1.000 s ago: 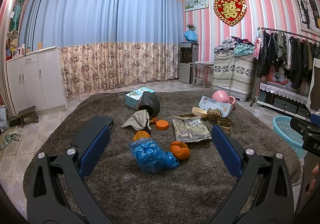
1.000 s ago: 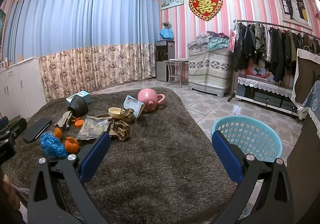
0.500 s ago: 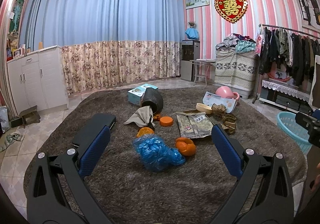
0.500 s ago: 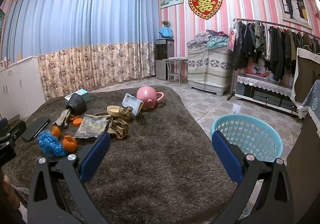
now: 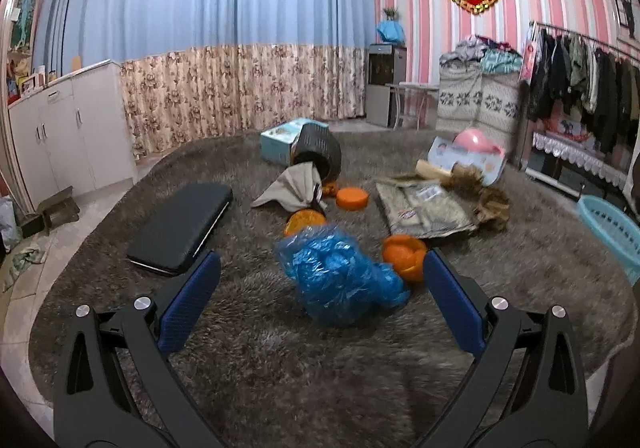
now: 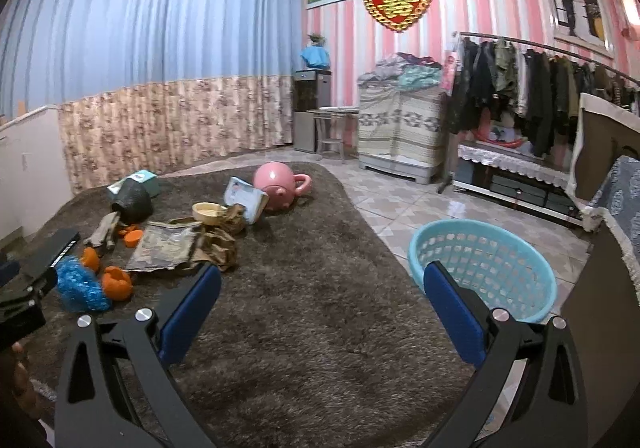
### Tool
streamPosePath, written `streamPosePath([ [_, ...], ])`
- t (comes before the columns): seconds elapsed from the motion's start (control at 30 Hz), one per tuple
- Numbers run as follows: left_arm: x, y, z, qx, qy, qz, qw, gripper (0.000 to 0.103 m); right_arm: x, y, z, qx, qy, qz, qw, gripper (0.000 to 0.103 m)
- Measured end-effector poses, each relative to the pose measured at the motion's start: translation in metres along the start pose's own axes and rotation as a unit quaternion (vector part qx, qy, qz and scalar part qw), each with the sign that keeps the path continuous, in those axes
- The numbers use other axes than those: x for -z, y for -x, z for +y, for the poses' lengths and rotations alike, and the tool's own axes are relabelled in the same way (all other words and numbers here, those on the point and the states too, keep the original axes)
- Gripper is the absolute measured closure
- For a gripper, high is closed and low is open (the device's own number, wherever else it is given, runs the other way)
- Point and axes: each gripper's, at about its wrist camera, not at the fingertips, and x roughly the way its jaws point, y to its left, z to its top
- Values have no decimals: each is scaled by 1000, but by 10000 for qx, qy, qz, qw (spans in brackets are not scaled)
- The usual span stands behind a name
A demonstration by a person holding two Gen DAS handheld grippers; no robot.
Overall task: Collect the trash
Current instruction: 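Grasp the blue plastic bag with the left gripper, then lift the blue bag with the left gripper while the right gripper grasps an orange peel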
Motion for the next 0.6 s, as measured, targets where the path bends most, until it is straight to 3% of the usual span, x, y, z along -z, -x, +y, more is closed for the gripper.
streamPosePath([
  [0.17,9,-23,0,114,-42,236,9996,8,2,0,2,-156,-31,122,9998,4],
  [0.23,12,-30,-1,235,-71,362,9990,18,0,-4,2,-288,-68,210,9993,4],
  [0.3,13,-37,-3,417,-156,513,9977,44,0,-5,7,-425,-43,308,9986,4],
  [0.37,14,-41,-4,567,-185,607,9964,57,0,-8,14,-515,35,395,9979,4],
  [0.47,11,-34,2,699,-171,517,9961,66,-2,-8,29,-651,226,508,9963,4],
  [0.6,1,-18,15,654,-228,314,9971,68,-1,-11,54,-919,435,611,9929,4],
])
